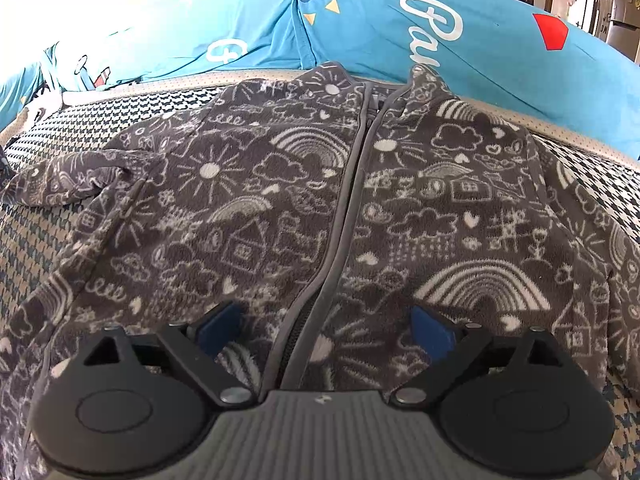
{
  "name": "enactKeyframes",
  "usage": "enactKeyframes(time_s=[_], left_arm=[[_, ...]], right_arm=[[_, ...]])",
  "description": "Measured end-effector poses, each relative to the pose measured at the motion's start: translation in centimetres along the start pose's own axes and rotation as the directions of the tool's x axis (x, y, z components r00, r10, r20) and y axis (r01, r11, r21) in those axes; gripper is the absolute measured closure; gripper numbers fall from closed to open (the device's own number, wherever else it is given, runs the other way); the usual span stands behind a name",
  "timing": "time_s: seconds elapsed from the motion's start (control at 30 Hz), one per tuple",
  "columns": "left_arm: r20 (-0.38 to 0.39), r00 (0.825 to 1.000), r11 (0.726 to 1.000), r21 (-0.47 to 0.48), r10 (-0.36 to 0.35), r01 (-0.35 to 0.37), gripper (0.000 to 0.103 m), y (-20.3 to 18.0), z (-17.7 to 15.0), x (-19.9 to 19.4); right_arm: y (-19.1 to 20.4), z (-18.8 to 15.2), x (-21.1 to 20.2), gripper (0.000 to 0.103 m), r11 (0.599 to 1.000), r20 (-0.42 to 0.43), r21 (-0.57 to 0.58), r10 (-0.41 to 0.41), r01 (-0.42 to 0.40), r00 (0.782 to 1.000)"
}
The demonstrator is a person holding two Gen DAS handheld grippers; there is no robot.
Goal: Fold clothes
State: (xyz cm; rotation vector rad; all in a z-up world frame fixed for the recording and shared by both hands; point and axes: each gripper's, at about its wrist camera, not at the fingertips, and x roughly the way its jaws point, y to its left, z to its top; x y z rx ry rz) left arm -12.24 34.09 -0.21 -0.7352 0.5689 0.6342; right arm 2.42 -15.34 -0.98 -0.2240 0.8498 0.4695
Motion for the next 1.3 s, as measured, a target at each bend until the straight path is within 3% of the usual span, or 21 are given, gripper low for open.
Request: enactKeyframes(time_s=[0.07, 0.13, 0.2, 0.23, 0.4, 0.47, 0.63, 0.83, 1.03, 1.13, 1.2, 1.3], left_arm=[[-0.004, 1.000, 1.000, 0.006, -0.013, 0.013, 0.039, -0.5, -0.3, 0.6], [0.002, 0.999, 0.999, 0.010, -0.033, 0.033, 0.065, -1.1, -0.6, 1.1], [0.029, 0.999, 0.999, 0.029, -0.039, 0.038, 0.080, -1.8, -0.7, 0.8], [0.052, 0.998, 0.998, 0.045, -0.035, 0.032, 0.083, -2.3, -0.7, 0.4], [0.212, 0.977, 0.988, 0.137, 0.038, -0.069, 0.084, -5.6, -0.3, -3.5], [0.255, 0.966, 0.989, 0.130, 0.035, -0.070, 0.084, -6.3, -0.1, -5.5], [0.170, 0.985, 1.000, 0.012, -0.027, 0.026, 0.073, -4.6, 0.2, -6.0], [0.056, 0.998, 0.998, -0.060, -0.006, 0.009, 0.071, -1.8, -0.8, -2.6], [0.015, 1.000, 0.997, -0.072, 0.003, -0.002, 0.057, -1.5, -1.4, -0.3], [0.004, 1.000, 0.997, -0.074, 0.009, -0.009, 0.057, -1.8, -1.5, 0.8], [0.020, 1.000, 0.998, -0.058, 0.018, -0.017, 0.061, -2.3, -1.6, 1.0], [0.082, 0.996, 0.999, -0.019, 0.030, -0.028, 0.086, -3.6, -1.5, -0.5]], right_arm=[[0.0, 0.0, 0.0, 0.007, 1.000, 0.001, -0.002, 0.000, 0.000, 1.000], [0.0, 0.0, 0.0, 0.007, 1.000, 0.003, -0.004, -0.001, 0.001, 1.000], [0.0, 0.0, 0.1, 0.007, 1.000, 0.003, -0.005, -0.001, 0.001, 1.000], [0.0, 0.0, 0.1, 0.006, 1.000, 0.003, -0.006, -0.001, 0.001, 1.000], [0.0, 0.0, 0.1, 0.006, 1.000, 0.002, -0.006, -0.002, 0.002, 1.000], [0.0, 0.0, 0.1, 0.006, 1.000, 0.002, -0.006, -0.002, 0.002, 1.000], [0.0, 0.0, 0.1, 0.006, 1.000, 0.003, -0.008, -0.001, 0.001, 1.000], [0.1, 0.0, 0.1, 0.006, 1.000, 0.004, -0.008, -0.004, 0.004, 1.000], [0.1, 0.0, 0.1, 0.005, 1.000, 0.004, -0.008, -0.008, 0.008, 1.000], [0.1, 0.0, 0.2, 0.005, 1.000, 0.005, -0.008, -0.006, 0.006, 1.000], [0.1, 0.0, 0.2, 0.005, 1.000, 0.005, -0.008, -0.006, 0.006, 1.000], [0.1, 0.0, 0.2, 0.005, 1.000, 0.005, -0.008, -0.005, 0.005, 1.000]])
